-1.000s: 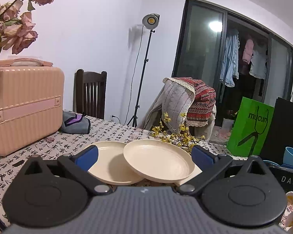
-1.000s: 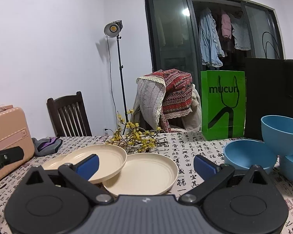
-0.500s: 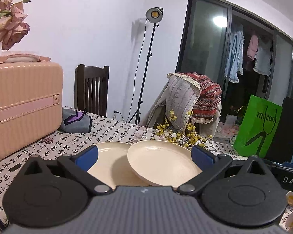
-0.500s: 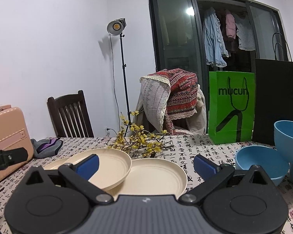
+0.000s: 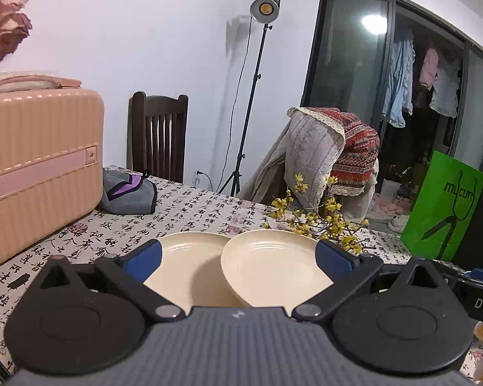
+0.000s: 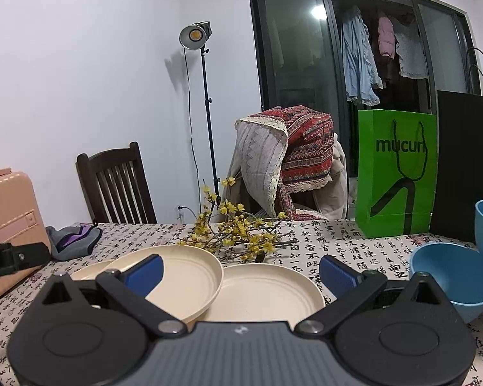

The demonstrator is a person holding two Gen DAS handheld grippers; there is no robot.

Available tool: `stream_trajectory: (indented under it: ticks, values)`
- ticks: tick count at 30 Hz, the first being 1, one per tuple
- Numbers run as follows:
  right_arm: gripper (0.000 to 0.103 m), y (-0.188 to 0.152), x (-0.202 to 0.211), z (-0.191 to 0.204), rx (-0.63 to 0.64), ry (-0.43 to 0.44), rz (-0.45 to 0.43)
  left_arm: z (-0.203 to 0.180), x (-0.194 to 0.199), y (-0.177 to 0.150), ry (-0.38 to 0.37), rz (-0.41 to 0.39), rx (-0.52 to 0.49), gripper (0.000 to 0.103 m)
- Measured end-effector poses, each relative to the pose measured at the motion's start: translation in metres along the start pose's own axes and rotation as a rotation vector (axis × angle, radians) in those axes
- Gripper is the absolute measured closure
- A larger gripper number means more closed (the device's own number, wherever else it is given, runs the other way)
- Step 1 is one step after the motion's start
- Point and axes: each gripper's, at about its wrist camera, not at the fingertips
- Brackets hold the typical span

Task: Organize plates and bowls
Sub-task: 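Lower both tools onto the rims of the two cream plates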

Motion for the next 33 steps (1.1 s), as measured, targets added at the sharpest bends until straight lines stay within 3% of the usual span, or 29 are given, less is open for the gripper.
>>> stream_trajectory:
  ticks: [21,33]
  values:
    - [0.001,0.006,-0.059,0.004,-0.001,0.004,0.051,-0.002,-0.055,0.011,0.033,0.053,0.008,0.000]
    - [0.003,0.003,-0.105,0.000,-0.085,0.023,0.107,-0.003,-0.094,0.006,0.070,0.078,0.033,0.000]
Point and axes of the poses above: each gripper's, at about its wrist camera, not at the fingertips, and x roughly against the way its jaws point, z to its left, y to its top, and after that the axes turned 1 degree about x, right-handed
